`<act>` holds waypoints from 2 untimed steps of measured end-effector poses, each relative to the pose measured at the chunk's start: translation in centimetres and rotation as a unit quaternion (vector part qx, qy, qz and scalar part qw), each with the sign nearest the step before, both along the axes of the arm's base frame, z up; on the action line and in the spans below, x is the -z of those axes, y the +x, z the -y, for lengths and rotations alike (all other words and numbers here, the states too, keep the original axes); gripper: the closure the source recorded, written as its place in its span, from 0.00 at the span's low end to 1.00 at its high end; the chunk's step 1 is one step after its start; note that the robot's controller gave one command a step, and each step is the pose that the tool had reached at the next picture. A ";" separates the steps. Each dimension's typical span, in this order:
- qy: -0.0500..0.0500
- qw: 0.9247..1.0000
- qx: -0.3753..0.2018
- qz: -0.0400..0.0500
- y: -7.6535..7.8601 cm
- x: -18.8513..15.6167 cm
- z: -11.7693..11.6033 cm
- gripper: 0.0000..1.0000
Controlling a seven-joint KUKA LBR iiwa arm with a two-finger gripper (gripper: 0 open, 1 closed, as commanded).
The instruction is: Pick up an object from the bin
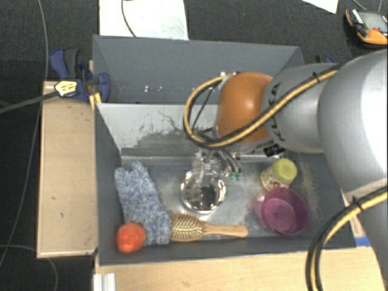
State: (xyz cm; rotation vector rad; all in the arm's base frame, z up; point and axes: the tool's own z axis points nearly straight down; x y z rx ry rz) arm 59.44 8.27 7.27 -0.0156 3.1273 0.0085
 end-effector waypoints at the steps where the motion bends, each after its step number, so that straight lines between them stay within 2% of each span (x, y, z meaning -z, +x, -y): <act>1: 0.000 1.000 0.001 0.000 0.0 0.0 0.0 1.00; 2: 0.001 1.000 0.002 0.003 0.1 -1.5 0.0 1.00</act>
Offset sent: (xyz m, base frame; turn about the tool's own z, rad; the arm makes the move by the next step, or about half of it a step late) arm -0.0001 0.0000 0.0141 0.0003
